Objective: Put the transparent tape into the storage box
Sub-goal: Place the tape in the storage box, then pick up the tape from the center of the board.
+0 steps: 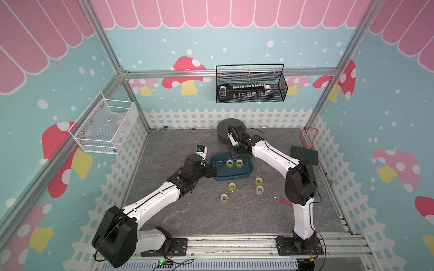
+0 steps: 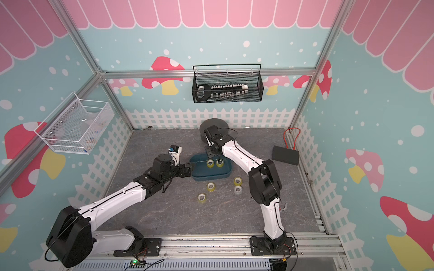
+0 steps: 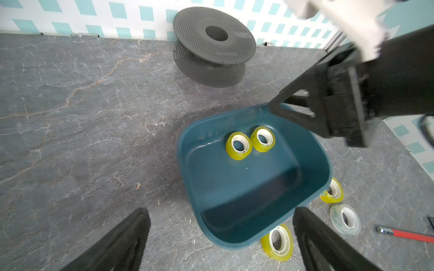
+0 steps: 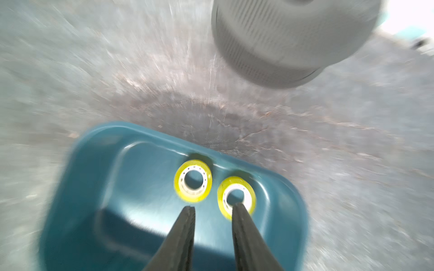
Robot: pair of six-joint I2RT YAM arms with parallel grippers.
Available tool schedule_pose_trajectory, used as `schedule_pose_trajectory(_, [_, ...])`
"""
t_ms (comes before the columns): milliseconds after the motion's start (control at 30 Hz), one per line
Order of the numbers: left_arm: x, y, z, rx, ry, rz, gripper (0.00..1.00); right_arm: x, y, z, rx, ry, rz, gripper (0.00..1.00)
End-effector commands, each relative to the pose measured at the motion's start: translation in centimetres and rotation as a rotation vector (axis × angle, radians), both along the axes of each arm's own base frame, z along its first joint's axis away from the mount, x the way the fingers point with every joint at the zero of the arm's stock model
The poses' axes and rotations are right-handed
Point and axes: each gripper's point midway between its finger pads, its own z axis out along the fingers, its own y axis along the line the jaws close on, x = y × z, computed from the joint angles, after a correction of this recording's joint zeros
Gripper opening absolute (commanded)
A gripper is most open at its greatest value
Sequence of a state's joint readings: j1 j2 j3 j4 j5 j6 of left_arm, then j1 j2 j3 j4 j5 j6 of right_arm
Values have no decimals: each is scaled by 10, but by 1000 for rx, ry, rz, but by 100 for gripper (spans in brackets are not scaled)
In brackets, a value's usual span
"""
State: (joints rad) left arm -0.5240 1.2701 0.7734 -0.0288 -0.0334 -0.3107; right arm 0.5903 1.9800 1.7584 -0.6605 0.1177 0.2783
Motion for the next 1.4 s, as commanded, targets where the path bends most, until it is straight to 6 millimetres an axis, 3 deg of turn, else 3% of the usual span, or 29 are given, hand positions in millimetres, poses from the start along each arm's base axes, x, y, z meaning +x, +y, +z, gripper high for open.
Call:
schedule_pose_trajectory(0, [-5,3,2,-12,-14,-5,99,-25,-37,7,5,41,-87,32])
schedule_pose_trajectory(167, [-17,-1,1,-22,-2,-39,99,-62,-89,-11,33,129,-189,32])
schedule_pose_trajectory(400, [-30,-3,1,-27,8,-59,99,-99,-125,-62,80,245,-269,32])
schedule_pose_trajectory(633, [-34,-10,2,-32,14,-73,99,-110,-133,-101,89,302,-294,32])
schedule_pose_trajectory(1000, [-30,-15,1,-28,17,-81,99,-110,-150,-122,40,314,-334,33])
schedule_pose_trajectory(1367, [-30,-16,-2,-24,22,-84,99,-121,-152,-146,34,359,-342,33])
